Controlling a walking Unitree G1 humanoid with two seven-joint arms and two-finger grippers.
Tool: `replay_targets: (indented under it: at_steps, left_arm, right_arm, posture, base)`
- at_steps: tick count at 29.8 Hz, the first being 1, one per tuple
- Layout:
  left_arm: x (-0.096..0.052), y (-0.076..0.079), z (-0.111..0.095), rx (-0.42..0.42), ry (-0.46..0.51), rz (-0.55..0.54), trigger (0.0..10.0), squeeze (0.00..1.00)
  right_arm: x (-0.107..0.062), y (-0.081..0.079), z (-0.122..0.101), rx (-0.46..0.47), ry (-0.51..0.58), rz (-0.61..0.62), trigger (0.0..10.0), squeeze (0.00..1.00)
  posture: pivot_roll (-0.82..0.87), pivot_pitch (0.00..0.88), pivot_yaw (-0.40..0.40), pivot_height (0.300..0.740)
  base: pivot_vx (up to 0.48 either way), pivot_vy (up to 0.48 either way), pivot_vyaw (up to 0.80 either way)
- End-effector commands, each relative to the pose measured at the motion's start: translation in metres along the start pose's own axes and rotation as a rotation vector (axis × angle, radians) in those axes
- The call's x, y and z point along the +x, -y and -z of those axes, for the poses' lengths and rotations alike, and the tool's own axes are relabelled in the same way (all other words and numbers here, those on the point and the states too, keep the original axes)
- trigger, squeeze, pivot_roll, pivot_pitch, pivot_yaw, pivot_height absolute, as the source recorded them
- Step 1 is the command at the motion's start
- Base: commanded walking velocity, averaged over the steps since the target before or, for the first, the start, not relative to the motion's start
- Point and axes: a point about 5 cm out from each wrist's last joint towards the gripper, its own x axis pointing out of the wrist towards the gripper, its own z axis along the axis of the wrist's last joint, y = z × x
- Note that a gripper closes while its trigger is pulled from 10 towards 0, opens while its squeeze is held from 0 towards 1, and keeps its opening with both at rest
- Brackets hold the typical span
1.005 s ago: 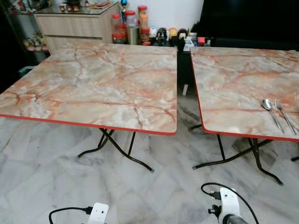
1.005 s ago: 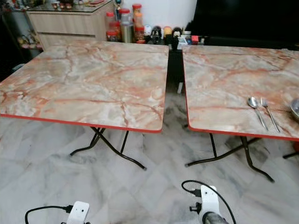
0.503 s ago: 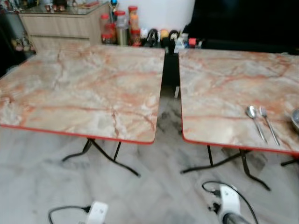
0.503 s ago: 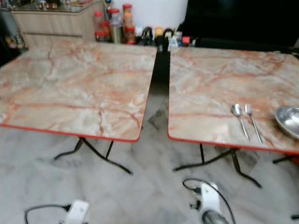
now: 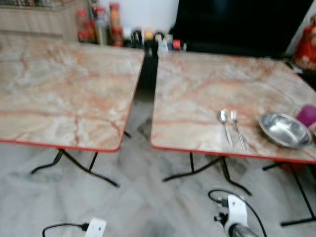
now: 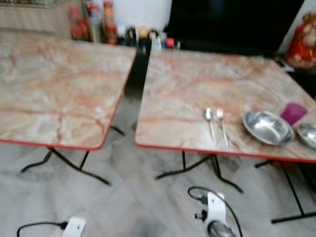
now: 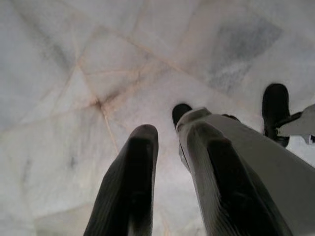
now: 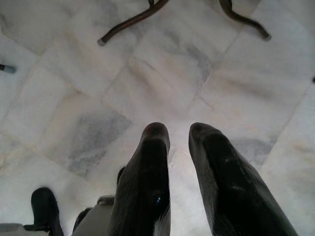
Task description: Setting the table
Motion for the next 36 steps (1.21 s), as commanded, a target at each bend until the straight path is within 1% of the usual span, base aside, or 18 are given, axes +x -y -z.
replay_targets:
  at_steps: [1, 8, 19, 31, 36]
  left_arm:
    - [-0.001, 0.005, 0.005, 0.006, -0.012, 0.009, 10.0, 0.0]
    - [-0.001, 0.007, 0.007, 0.005, -0.017, 0.007, 10.0, 0.0]
    - [0.001, 0.009, -0.004, -0.012, 0.009, -0.002, 10.0, 0.0]
    - [0.001, 0.008, -0.004, -0.015, 0.012, -0.005, 10.0, 0.0]
    - [0.001, 0.006, -0.004, -0.032, 0.021, -0.009, 10.0, 0.0]
  right_arm:
    - [0.0, 0.004, 0.0, 0.007, -0.004, 0.013, 10.0, 0.0]
    - [0.0, 0.004, -0.001, 0.004, -0.004, 0.014, 10.0, 0.0]
    - [0.0, 0.004, -0.001, 0.0, -0.004, 0.015, 10.0, 0.0]
    - [0.0, 0.004, -0.001, -0.001, -0.002, 0.014, 10.0, 0.0]
    - [0.0, 0.004, -0.001, -0.002, -0.001, 0.012, 10.0, 0.0]
  posture:
    - [0.0, 0.056, -0.058, 0.736]
    - [0.0, 0.061, -0.058, 0.736]
    - [0.0, 0.061, -0.059, 0.736]
    - [0.0, 0.061, -0.059, 0.736]
    - [0.01, 0.062, -0.059, 0.736]
  base:
    - [0.0, -0.48, 0.0]
    - [0.0, -0.443, 0.0]
    - [0.0, 0.0, 0.0]
    - [0.0, 0.0, 0.0]
    - [0.0, 0.0, 0.0]
